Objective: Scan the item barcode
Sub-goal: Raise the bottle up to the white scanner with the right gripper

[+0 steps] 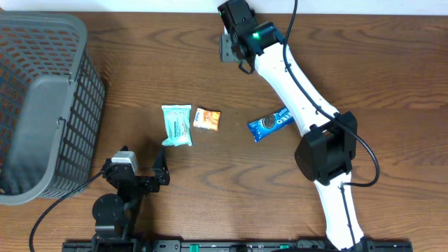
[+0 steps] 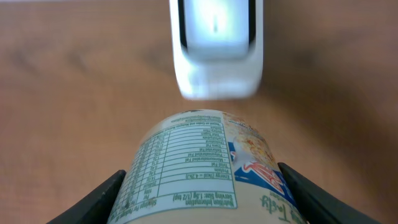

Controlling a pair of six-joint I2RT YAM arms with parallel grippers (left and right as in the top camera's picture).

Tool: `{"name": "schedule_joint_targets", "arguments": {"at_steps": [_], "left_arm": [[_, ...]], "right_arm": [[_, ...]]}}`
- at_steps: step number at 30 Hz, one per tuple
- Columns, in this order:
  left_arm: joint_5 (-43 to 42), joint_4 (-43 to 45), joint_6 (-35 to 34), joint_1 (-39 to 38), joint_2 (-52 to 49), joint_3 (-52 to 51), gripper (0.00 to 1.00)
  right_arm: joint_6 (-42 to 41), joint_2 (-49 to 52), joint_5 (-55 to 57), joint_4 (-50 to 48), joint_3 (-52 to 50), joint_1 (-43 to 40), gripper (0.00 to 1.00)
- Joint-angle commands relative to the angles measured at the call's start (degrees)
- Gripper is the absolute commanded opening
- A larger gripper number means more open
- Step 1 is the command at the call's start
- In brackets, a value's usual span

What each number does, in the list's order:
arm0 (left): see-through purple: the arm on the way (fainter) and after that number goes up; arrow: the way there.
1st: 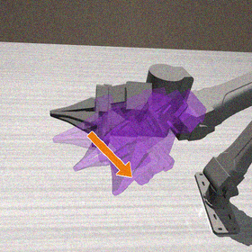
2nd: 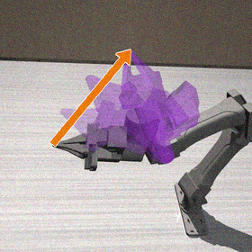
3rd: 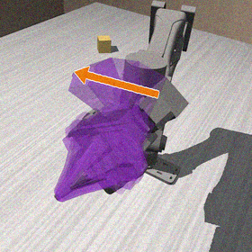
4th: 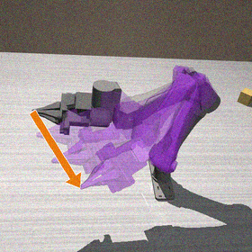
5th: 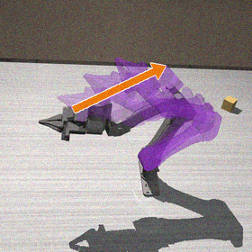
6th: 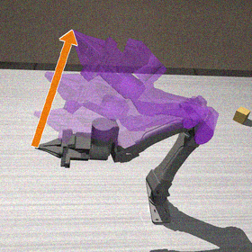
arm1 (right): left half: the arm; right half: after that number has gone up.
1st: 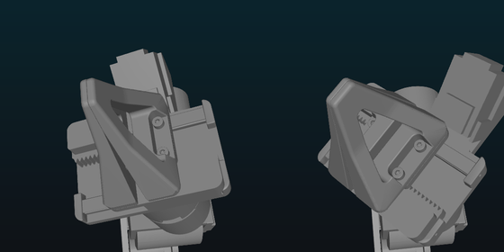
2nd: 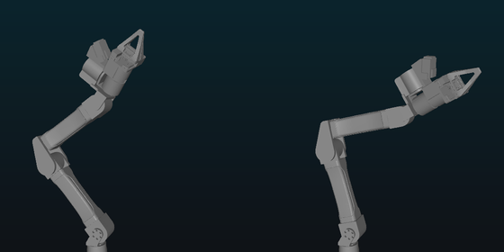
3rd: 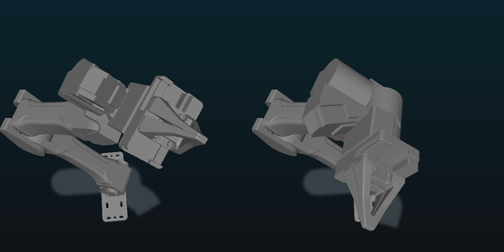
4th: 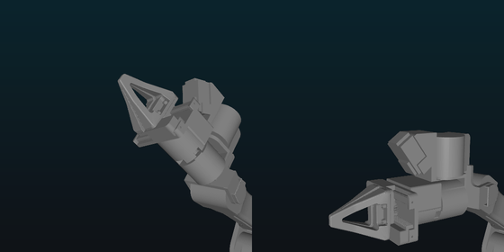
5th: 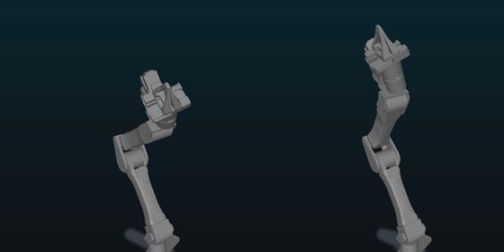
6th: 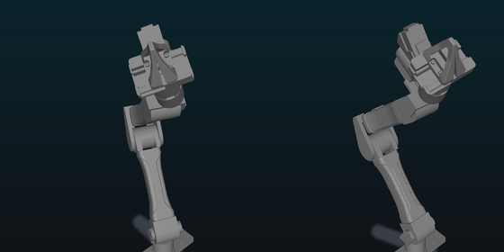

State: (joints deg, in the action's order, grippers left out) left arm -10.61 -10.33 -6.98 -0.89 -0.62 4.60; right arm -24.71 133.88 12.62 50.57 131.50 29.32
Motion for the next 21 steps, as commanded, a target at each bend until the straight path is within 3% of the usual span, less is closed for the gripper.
{"name": "schedule_joint_targets", "arguments": {"at_steps": [1, 13, 21], "left_arm": [[-0.94, -1.62, 1.14, 0.17, 0.24, -0.79, 0.98], [-0.94, -1.62, 1.14, 0.17, 0.24, -0.79, 0.98], [-0.94, -1.62, 1.14, 0.17, 0.24, -0.79, 0.98]], "right_arm": [[5.46, -0.35, 5.55, -6.03, 0.70, 0.22, 0.43], [9.90, 5.27, 10.99, -27.36, 0.70, -1.18, 0.45], [17.86, 13.79, 12.63, -45.51, 0.70, -1.60, 0.47]]}}
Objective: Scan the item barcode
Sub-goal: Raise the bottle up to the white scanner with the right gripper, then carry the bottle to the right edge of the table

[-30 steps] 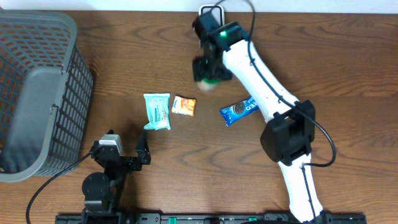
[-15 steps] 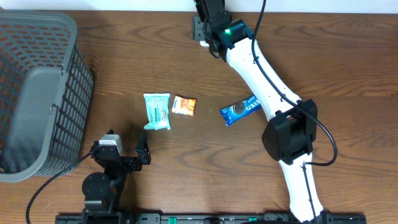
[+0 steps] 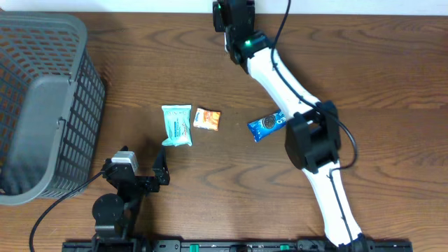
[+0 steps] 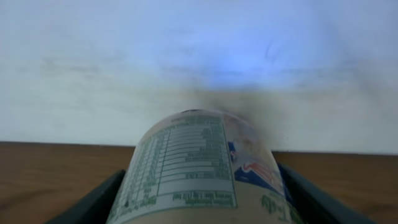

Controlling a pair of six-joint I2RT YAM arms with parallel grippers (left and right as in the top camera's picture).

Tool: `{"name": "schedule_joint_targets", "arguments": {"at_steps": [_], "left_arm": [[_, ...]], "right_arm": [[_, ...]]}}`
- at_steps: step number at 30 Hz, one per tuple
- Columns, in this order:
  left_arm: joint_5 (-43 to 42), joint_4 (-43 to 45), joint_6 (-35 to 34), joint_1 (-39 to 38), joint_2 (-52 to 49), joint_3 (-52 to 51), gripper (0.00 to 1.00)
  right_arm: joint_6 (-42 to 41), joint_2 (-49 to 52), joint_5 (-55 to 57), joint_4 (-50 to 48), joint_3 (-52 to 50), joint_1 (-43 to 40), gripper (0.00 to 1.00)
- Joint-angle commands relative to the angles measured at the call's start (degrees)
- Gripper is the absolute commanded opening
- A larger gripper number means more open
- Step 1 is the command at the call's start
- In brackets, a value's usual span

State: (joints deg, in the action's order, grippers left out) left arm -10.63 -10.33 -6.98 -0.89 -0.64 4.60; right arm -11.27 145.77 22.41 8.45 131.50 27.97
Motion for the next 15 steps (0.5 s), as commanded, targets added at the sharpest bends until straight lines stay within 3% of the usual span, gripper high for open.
{"name": "schedule_joint_targets", "arguments": {"at_steps": [1, 9, 15], "left_arm": [[-0.92, -1.62, 1.14, 0.17, 0.26, -0.79, 0.98], [-0.92, -1.62, 1.14, 0.17, 0.26, -0.79, 0.98], [-0.92, -1.62, 1.14, 0.17, 0.26, -0.79, 0.98]], "right_arm": [[4.94, 2.51, 3.45, -4.92, 0.70, -0.24, 0.47], [8.55, 3.04, 7.17, -9.62, 0.72, -0.26, 0.46], [11.39, 0.13, 11.54, -4.94, 0.72, 0.22, 0.49]]}}
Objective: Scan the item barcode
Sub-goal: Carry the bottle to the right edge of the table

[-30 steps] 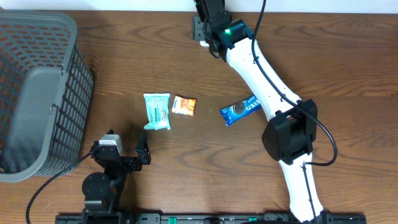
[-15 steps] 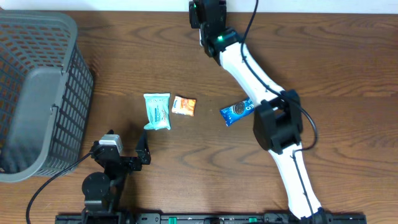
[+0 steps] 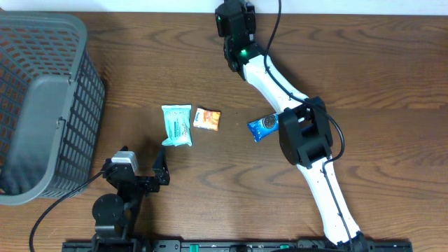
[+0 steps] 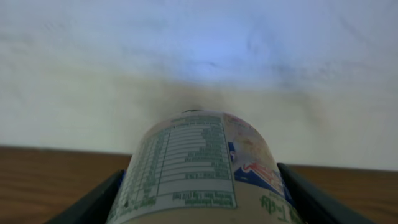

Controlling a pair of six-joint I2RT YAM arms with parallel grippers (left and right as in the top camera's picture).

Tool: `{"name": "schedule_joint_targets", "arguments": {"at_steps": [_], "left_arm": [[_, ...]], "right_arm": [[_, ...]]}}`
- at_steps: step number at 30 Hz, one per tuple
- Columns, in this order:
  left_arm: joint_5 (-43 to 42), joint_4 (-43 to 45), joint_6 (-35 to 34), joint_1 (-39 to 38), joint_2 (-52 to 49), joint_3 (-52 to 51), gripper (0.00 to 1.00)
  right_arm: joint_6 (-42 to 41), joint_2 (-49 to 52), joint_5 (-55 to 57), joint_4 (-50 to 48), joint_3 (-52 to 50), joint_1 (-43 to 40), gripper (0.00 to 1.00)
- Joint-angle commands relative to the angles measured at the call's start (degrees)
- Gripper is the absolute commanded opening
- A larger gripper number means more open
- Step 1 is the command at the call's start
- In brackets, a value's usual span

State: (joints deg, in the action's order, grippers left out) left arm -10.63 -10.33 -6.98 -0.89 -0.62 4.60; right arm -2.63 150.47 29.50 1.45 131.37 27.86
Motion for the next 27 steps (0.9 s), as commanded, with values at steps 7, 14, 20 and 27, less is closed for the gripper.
{"name": "schedule_joint_targets", "arguments": {"at_steps": [7, 14, 20, 27], "left_arm": [[-0.92, -1.62, 1.14, 0.17, 0.24, -0.79, 0.98], [-0.92, -1.64, 1.14, 0.17, 0.24, -0.79, 0.98], [-0.92, -1.62, 1.14, 0.17, 0.24, -0.79, 0.98], [-0.92, -1.62, 1.14, 0.17, 0.24, -0.79, 0.98]], "right_arm": [[1.84, -16.57, 4.98, 25.66, 0.85, -1.31, 0.53], [-8.98, -24.55, 4.90, 50.27, 0.85, -9.66, 0.53], [-17.18, -24.65, 4.87, 62.90, 0.83, -23.19, 0.54], [-18.64, -24.09, 0.11, 66.23, 0.59, -40.06, 0.55]]}}
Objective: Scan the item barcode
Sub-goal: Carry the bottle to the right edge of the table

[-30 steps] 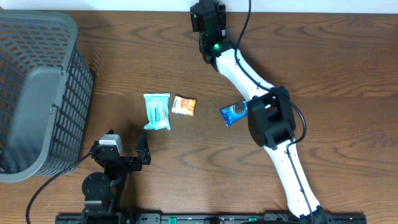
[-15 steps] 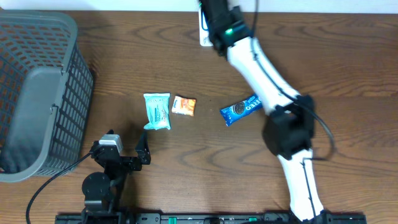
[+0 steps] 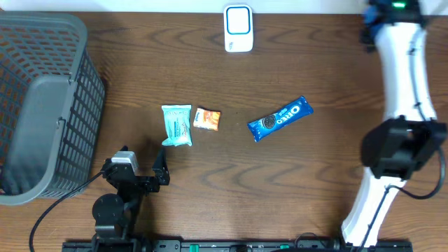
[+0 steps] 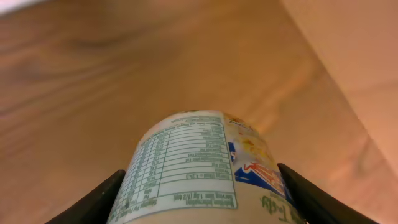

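Note:
A white cup with a green nutrition table and a blue and red logo (image 4: 199, 168) fills the bottom of the right wrist view. My right gripper (image 4: 200, 175) is shut on it, one dark finger on each side. In the overhead view that gripper (image 3: 372, 15) is at the table's back right corner, and the cup is hidden there. The white barcode scanner (image 3: 238, 28) stands uncovered at the back middle, far left of the cup. My left gripper (image 3: 161, 171) rests folded near the front left; its jaw state does not show.
A teal packet (image 3: 176, 124), a small orange packet (image 3: 207, 119) and a blue Oreo pack (image 3: 278, 119) lie mid-table. A grey mesh basket (image 3: 42, 105) stands at the left. The table's right edge (image 4: 323, 68) runs diagonally just beyond the cup.
My right gripper, still holding the cup, has moved from over the scanner at the back middle to the back right corner. The scanner now shows uncovered. The left arm is unchanged.
First the cup was held just in front of the scanner, label side up. At the two later moments my right arm was over the scanner and the cup faced the back wall. Now the cup is at the table's back right corner, away from the scanner.

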Controlling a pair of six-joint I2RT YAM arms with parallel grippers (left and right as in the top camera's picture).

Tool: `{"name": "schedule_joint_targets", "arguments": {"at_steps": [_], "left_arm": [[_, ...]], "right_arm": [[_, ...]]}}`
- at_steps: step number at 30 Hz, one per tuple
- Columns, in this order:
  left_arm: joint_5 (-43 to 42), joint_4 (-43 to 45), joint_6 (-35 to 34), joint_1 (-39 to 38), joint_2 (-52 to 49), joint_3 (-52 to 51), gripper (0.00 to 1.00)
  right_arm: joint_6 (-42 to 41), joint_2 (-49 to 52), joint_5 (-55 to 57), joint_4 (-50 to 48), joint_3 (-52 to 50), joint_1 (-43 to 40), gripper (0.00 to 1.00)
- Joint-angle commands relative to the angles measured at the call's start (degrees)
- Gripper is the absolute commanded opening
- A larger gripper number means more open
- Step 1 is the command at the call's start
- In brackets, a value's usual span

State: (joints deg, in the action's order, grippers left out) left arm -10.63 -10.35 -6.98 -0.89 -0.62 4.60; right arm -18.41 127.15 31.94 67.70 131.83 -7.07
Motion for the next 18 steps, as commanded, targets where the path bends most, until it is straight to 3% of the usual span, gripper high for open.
{"name": "schedule_joint_targets", "arguments": {"at_steps": [1, 10, 18], "left_arm": [[-0.92, -1.60, 1.14, 0.17, 0.24, -0.79, 0.98], [-0.92, -1.60, 1.14, 0.17, 0.24, -0.79, 0.98], [-0.92, -1.60, 1.14, 0.17, 0.24, -0.79, 0.98]], "right_arm": [[-3.21, -0.76, -4.46, -0.37, -0.04, -7.87, 0.55], [-6.99, 0.02, -20.90, -5.05, -4.70, -25.44, 0.54], [-11.23, 0.46, -21.99, -14.73, -18.93, -32.46, 0.60]]}}
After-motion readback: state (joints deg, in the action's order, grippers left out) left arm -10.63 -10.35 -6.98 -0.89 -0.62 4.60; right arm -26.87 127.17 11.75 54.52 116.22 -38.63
